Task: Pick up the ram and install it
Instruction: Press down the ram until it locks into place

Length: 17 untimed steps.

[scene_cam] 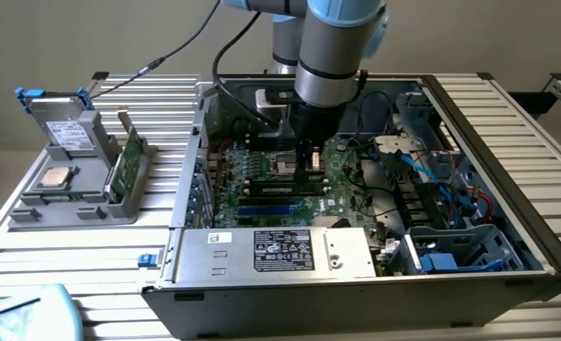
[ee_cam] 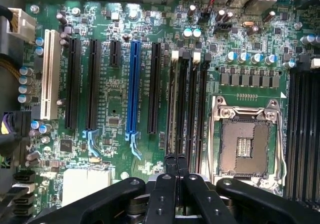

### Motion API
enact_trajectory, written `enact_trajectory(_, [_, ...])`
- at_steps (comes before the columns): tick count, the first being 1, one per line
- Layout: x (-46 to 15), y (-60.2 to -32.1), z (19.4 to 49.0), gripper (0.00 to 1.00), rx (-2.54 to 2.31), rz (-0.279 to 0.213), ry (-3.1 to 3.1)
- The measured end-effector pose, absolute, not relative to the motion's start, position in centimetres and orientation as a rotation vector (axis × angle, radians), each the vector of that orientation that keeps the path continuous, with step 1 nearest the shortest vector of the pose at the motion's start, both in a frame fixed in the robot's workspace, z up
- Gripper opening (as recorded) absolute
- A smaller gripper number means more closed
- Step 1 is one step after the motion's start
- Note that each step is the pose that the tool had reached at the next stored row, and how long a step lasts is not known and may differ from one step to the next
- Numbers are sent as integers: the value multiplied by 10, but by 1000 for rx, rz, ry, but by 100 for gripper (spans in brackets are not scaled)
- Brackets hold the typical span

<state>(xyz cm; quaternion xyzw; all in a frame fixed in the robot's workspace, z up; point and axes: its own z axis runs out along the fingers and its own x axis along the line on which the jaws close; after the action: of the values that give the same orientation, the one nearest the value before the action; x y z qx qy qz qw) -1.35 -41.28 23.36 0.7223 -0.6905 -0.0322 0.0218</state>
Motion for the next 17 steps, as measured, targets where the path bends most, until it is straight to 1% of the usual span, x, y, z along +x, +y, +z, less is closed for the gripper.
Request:
enact_trajectory(9, [-31, -412, 233, 11, 2238, -100, -2140])
enact_trajectory(17, [-32, -412, 229, 11, 2238, -99, -2140])
